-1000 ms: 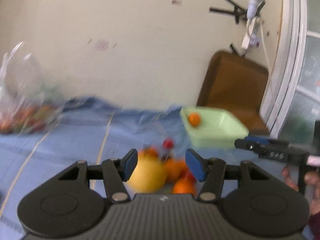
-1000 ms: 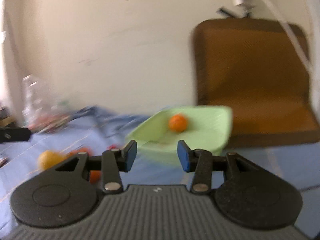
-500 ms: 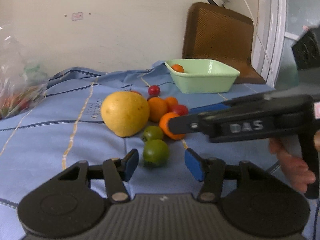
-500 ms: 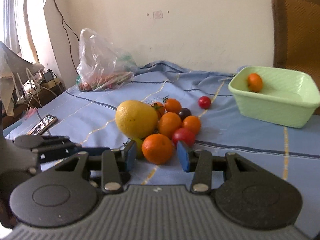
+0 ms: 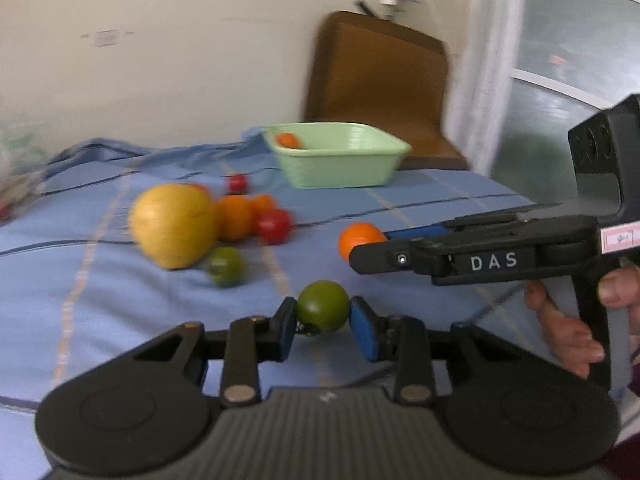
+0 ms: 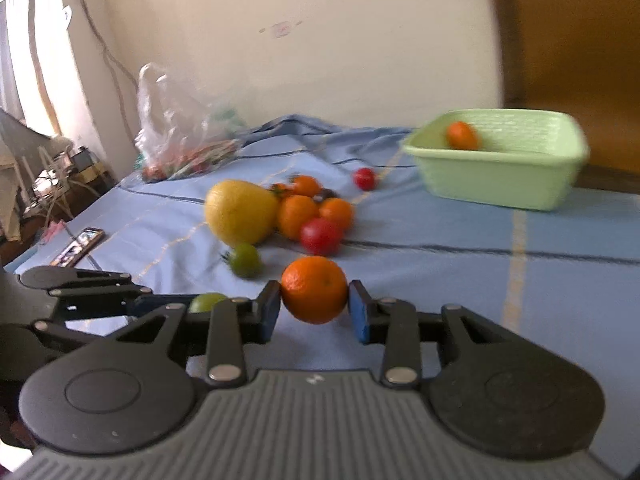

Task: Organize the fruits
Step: 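Grasp a green lime with the left tool while the right tool grasps a mandarin orange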

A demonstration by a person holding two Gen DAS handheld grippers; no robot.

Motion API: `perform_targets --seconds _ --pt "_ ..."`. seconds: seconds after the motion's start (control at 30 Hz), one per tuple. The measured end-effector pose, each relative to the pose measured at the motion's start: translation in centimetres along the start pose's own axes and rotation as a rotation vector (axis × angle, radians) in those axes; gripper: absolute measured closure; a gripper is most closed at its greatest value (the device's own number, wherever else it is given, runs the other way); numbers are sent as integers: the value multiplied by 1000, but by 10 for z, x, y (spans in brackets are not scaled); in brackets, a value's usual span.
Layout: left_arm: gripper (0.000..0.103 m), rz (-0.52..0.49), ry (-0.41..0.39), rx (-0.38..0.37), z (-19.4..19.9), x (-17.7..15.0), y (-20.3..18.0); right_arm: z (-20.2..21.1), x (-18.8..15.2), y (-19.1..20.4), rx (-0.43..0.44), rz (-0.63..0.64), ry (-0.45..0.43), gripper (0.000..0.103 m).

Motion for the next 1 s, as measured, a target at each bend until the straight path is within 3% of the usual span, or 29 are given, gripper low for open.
perform_targets --seconds 0.17,0.27,0.4,0.6,0.73,0.8,0.87,0.93,1.0 --pt "73 -21 28 -29 -22 2 -19 33 -17 -30 -80 -16 -46 63" --pt "73 -31 32 -9 -30 0 -24 42 -27 -41 -129 -8 -54 62" --pt "59 -54 32 21 -30 0 -27 46 -39 -40 -162 37 -66 61" --pt "53 -79 30 53 -26 2 -27 45 -40 -39 -165 60 -70 52" --pt "56 -79 64 52 -36 -1 -25 44 -41 -39 -155 64 -64 50" --pt "69 -85 63 46 -37 1 -26 43 -41 -37 -147 73 -61 50" --pt "74 -74 59 36 -38 2 -24 37 -39 -36 -132 91 -49 51" --pt "74 -48 60 23 -39 5 -21 32 -37 -32 -113 113 -46 62" --pt "74 -29 58 12 -41 13 -18 28 -33 -31 -99 126 -45 63"
Point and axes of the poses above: each gripper's, at about its wrist camera, not at the fingertips, and z roughly against the way its jaws point, y to its left, x to its top, the point moved 7 cm from there along -z, roughly the way its jaws point, and after that the axes turned 14 degrees about -x, right-handed, at the moved point
